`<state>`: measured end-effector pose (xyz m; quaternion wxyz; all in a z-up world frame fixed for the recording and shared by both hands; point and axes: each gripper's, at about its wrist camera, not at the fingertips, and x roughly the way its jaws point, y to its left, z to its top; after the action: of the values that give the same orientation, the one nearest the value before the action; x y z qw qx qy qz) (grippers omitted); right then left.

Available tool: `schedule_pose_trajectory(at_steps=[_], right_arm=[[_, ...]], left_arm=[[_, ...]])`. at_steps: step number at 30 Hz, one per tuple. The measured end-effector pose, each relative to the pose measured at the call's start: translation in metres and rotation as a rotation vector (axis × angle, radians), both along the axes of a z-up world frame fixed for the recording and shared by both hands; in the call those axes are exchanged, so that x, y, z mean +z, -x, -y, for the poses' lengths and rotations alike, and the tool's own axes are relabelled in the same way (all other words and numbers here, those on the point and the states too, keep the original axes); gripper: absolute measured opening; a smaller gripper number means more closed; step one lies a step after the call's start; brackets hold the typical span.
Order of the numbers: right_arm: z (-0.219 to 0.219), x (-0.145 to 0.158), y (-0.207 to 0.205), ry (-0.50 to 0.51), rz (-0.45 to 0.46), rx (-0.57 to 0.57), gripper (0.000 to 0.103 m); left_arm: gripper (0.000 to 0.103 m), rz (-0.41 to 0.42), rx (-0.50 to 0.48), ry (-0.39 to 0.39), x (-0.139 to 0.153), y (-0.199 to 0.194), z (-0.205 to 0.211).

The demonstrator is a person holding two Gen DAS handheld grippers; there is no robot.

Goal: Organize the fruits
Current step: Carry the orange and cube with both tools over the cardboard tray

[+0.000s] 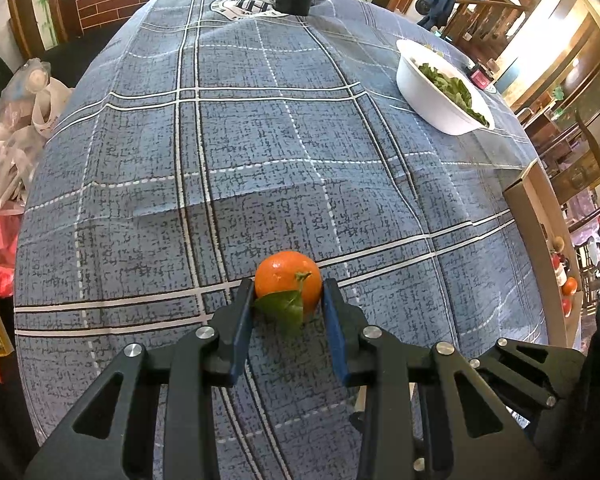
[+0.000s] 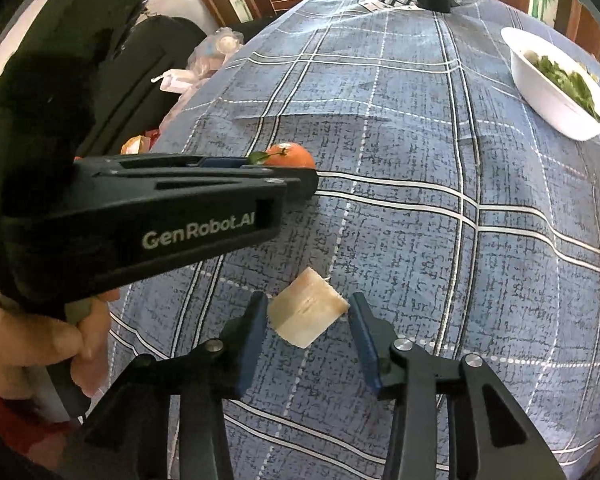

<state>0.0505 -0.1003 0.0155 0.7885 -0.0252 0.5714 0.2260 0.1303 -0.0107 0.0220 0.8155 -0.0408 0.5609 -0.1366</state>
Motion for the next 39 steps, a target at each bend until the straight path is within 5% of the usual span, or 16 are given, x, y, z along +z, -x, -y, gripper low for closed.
schedule_pose_trajectory(at_steps=[29, 39], right_arm=[[0.08, 0.056, 0.033, -0.019, 0.105, -0.138, 0.042], [0.132, 0.072, 0.052, -0.075, 0.14, -0.104, 0.042]], left_arm=[[0.031, 0.05, -0.066, 0.058, 0.023, 0.022, 0.033], [0.031, 0.077, -0.043, 0.024, 0.044, 0.043, 0.076]])
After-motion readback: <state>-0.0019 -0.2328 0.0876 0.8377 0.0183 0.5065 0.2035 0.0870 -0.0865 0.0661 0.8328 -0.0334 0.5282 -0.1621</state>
